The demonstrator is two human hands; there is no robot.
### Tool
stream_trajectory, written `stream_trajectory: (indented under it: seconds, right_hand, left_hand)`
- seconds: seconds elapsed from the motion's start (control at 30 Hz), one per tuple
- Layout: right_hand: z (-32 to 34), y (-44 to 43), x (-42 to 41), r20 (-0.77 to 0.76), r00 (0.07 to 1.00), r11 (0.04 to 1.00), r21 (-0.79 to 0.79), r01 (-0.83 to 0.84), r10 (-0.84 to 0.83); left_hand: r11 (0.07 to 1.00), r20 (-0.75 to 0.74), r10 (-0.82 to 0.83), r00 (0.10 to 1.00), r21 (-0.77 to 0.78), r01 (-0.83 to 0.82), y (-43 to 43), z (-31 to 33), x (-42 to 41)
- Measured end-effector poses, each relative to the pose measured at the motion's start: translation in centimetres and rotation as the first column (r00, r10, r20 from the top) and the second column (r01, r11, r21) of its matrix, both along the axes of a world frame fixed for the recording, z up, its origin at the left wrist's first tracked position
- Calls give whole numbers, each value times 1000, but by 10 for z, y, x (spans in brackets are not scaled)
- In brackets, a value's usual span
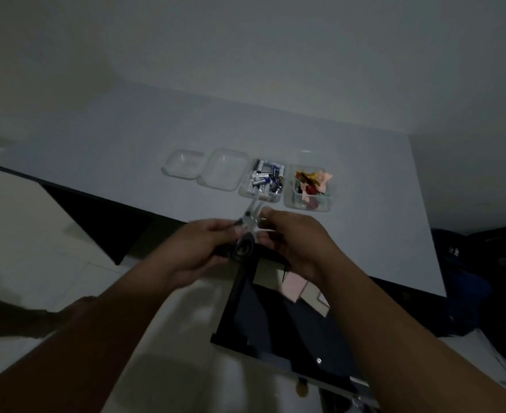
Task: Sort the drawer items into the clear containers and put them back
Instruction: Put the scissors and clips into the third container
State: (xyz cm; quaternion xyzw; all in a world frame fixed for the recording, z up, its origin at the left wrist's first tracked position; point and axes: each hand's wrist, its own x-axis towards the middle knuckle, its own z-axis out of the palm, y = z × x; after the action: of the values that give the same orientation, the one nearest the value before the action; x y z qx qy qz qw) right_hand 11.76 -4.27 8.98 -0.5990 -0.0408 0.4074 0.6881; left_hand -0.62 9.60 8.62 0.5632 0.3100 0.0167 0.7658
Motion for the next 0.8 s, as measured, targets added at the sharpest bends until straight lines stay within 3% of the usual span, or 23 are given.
stream_trajectory:
  seconds: [0.27, 0.6, 0.8]
  right_hand:
    - [-5, 64, 15, -66, 998, 1000, -8, -18, 17]
    - [-7, 130, 45, 142, 989, 992, -112, 49, -32]
    - [-9, 157, 59, 199, 979, 988, -142, 63, -34]
  left_hand:
    - [931, 17, 359, 933, 63, -359, 112, 23, 104]
    - [928, -188, 315, 930, 267, -260, 176, -13, 170]
    - [864, -288, 222, 932, 501, -51, 197, -29, 183]
